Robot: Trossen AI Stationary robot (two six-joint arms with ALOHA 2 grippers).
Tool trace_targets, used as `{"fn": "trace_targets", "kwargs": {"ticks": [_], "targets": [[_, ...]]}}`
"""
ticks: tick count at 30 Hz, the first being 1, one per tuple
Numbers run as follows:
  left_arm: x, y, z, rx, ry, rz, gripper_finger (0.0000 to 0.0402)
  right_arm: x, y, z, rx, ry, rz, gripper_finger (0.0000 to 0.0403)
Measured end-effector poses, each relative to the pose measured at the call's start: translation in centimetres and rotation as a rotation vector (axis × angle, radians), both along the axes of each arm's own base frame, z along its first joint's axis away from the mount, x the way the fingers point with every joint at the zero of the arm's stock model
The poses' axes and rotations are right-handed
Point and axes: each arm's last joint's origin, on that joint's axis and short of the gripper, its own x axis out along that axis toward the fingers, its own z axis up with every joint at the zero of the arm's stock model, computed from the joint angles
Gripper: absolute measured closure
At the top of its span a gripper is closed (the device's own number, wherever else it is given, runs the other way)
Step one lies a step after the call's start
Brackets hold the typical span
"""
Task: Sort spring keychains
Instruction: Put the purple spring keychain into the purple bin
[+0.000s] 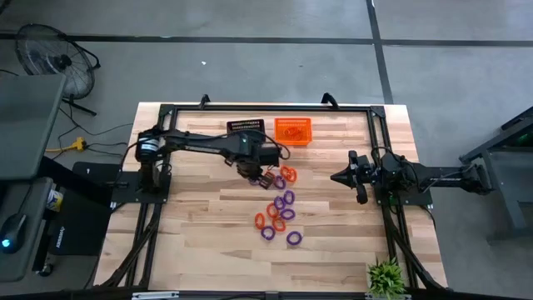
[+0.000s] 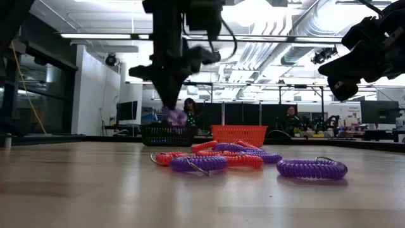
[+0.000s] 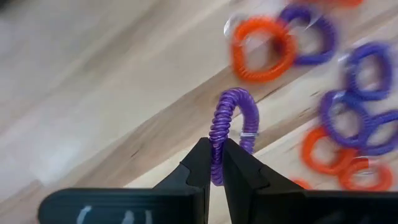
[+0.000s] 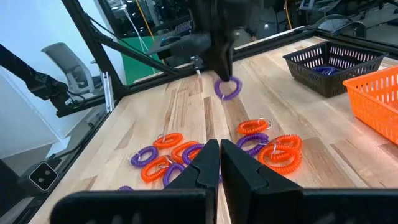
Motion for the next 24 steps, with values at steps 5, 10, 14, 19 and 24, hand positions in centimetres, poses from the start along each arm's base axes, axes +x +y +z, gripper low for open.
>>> {"fn": "trace_targets", "kwargs": {"ticks": [5,10,14,19,24], "targets": [[-1.0,0.7,1.7,0.038,-0.025,0.024,0.0378,0.0,0.0,0.0,0.0,0.0,0.0,0.0392],[-2.4,2.2,3.0,0.082,0.006,0.044,0.0378,0.0,0.0,0.0,0.0,0.0,0.0,0.0392],[-3.6,3.8,4.1,0.125,0.018,0.057,0.0378,0.0,0.0,0.0,0.0,0.001,0.0,0.0392],[-5.0,6.5,5.5,0.173,0.0,0.081,0.0378,0.0,0.0,0.0,0.0,0.0,0.0,0.0392],[-6.4,10.1,6.0,0.199,-0.015,0.118,0.0378,0.0,0.0,0.0,0.0,0.0,0.0,0.0392]]}}
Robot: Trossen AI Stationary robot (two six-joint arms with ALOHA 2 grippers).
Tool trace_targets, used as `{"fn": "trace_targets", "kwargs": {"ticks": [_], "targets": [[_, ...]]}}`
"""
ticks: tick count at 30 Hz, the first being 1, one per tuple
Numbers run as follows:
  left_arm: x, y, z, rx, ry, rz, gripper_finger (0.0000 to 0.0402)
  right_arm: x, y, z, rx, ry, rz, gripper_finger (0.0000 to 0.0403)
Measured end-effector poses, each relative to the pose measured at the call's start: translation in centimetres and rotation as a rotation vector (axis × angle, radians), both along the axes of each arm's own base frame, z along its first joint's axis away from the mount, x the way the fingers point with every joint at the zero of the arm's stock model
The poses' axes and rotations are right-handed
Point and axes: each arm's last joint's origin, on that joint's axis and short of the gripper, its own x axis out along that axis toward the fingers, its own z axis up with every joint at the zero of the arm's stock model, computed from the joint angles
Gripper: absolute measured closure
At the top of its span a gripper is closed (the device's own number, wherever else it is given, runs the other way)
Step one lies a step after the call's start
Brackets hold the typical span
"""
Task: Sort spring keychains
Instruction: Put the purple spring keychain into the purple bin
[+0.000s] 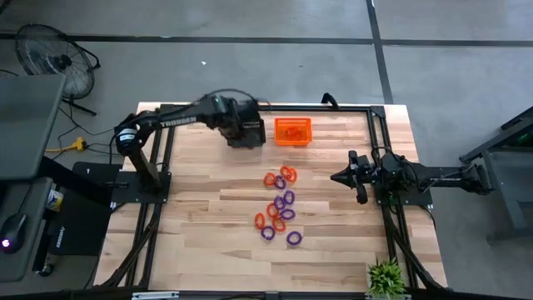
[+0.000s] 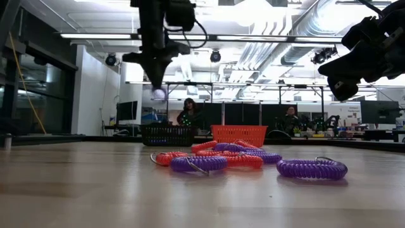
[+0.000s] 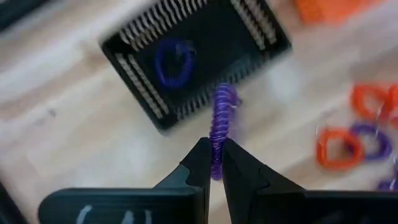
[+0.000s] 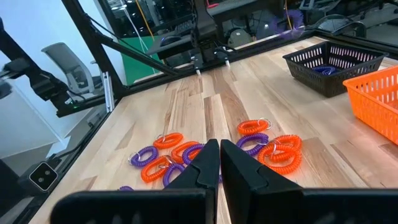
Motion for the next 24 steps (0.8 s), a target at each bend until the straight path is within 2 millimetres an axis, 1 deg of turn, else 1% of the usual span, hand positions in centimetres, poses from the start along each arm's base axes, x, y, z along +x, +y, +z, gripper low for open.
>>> {"fn": "trace_targets", "kwargs": {"ticks": [3,8,11,14,16,19,21,24], "targets": [[-0.8,1.9,-0.2,-0.01,0.006,0.02,0.0378,0.0,0.0,0.0,0.0,0.0,0.0,0.0392],[-1.5,4.5,0.0,0.005,-0.052,0.068,0.0378,0.0,0.0,0.0,0.0,0.0,0.0,0.0392],[-1.6,5.3,0.1,0.022,-0.083,0.088,0.0378,0.0,0.0,0.0,0.0,0.0,0.0,0.0392],[-1.5,5.8,0.1,0.034,-0.104,0.098,0.0378,0.0,0.0,0.0,0.0,0.0,-0.001,0.0392],[-0.8,6.1,-0.5,0.04,-0.122,0.102,0.0378,0.0,0.0,0.0,0.0,0.0,0.0,0.0392],[-0.1,6.5,-1.8,0.01,-0.11,0.097,0.0378,0.0,0.0,0.0,0.0,0.0,0.0,0.0392],[0.8,7.0,-2.7,0.013,-0.122,0.096,0.0378,0.0,0.0,0.0,0.0,0.0,0.0,0.0392],[1.1,7.2,-4.2,-0.023,-0.077,0.095,0.0378,0.0,0.0,0.0,0.0,0.0,0.0,0.0392]]}}
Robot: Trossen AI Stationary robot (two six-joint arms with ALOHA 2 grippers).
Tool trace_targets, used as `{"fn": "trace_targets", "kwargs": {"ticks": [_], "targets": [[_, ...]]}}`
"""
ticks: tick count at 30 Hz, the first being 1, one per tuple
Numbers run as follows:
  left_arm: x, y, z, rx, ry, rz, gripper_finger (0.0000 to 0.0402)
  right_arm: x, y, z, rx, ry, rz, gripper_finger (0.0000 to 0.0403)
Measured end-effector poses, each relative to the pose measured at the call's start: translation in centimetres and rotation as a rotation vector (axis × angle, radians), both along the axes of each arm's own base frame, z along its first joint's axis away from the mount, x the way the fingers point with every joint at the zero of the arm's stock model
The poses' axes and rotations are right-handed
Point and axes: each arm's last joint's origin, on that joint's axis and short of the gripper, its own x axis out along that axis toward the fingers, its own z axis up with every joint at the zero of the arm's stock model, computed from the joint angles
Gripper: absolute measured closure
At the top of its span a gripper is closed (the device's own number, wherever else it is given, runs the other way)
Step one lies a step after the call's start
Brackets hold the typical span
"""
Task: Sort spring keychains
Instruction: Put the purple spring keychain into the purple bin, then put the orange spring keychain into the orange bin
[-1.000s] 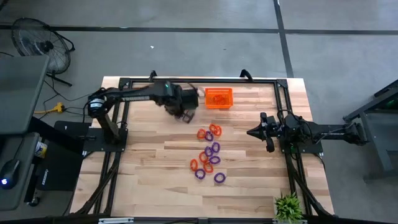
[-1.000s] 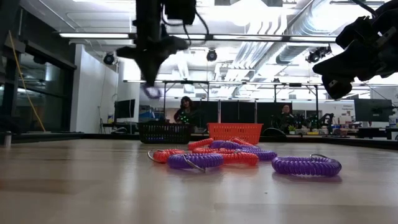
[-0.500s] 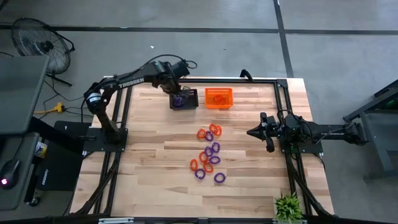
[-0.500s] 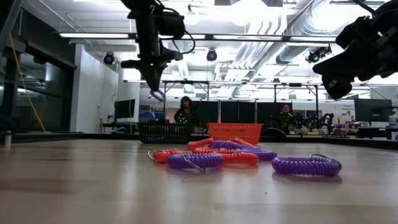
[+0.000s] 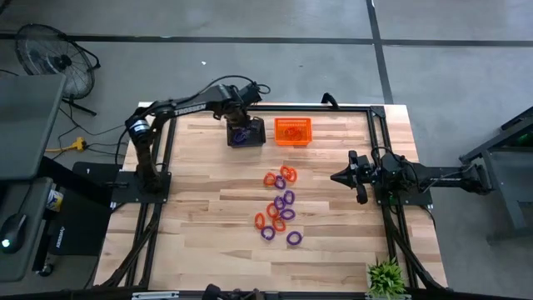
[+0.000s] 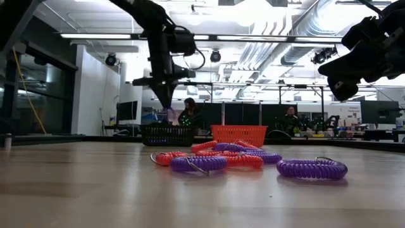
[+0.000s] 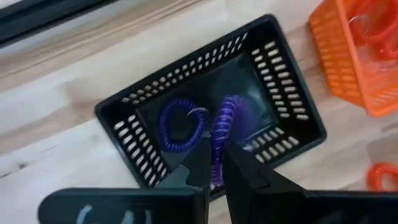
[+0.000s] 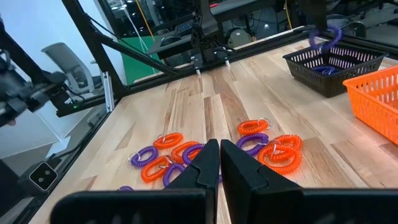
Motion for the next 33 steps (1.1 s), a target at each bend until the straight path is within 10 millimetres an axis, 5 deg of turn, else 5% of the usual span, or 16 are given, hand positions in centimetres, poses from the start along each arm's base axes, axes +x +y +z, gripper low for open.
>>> {"fn": "trace_targets", "kwargs": {"ticks": [17,27,33], "targets": [[0.8,0.4,-2.2,-0.036,0.056,-0.053,0.0374,0.0,0.0,0.0,0.0,0.0,-0.001,0.0392],[0.4,0.1,-2.3,-0.064,0.099,-0.063,0.0289,0.0,0.0,0.0,0.0,0.0,0.0,0.0392],[0.3,-0.1,-2.2,-0.107,0.091,-0.081,0.0283,0.0,0.0,0.0,0.0,0.0,0.0,0.0392]]}}
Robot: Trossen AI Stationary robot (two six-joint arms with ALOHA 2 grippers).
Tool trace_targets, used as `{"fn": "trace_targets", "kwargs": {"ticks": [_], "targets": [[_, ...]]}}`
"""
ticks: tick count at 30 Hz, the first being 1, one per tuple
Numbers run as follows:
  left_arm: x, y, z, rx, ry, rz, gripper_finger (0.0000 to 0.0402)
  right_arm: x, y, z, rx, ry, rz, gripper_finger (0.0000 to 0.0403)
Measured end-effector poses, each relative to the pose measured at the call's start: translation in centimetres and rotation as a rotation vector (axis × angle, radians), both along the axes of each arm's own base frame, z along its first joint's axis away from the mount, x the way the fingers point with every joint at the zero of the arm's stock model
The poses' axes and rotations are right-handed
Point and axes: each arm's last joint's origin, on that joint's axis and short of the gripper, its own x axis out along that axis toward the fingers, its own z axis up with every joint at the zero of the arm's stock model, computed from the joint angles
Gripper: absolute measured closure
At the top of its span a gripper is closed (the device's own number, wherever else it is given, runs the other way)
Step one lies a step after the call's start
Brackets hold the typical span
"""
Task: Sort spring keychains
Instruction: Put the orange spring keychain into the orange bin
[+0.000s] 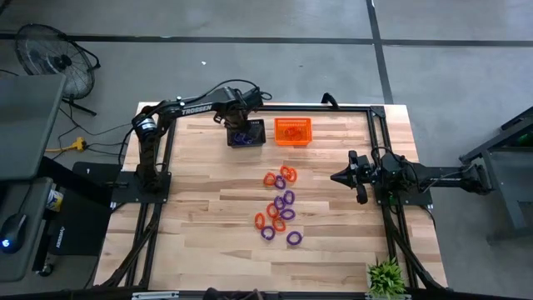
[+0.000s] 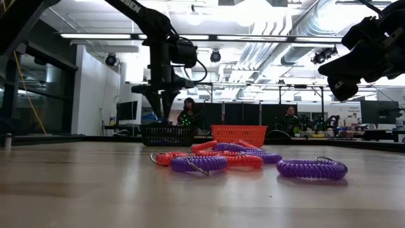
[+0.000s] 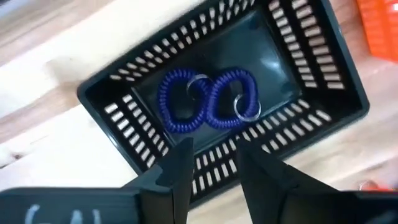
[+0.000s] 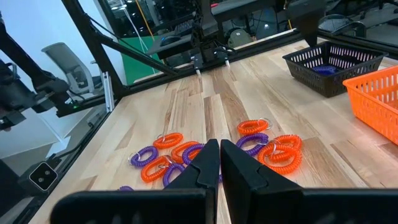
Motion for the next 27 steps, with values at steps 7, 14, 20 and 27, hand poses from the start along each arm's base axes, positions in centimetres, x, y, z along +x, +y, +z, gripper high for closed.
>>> {"fn": "trace_targets", "kwargs": {"ticks": [7,14,20,27], "targets": [[0.7,-3.0,1.3,-0.036,-0.028,-0.127,0.0324,0.0,0.0,0.0,0.0,0.0,0.0,0.0392],[2.4,-8.2,2.3,-0.035,-0.055,-0.248,0.0392,0.0,0.0,0.0,0.0,0.0,0.0,0.0392],[3.5,-13.4,2.2,-0.082,-0.041,-0.196,0.0396,0.0,0.0,0.0,0.0,0.0,0.0,0.0392],[4.0,-19.5,2.2,-0.109,-0.053,-0.026,0.04,0.0,0.0,0.0,0.0,0.0,0.0,0.0392]]}}
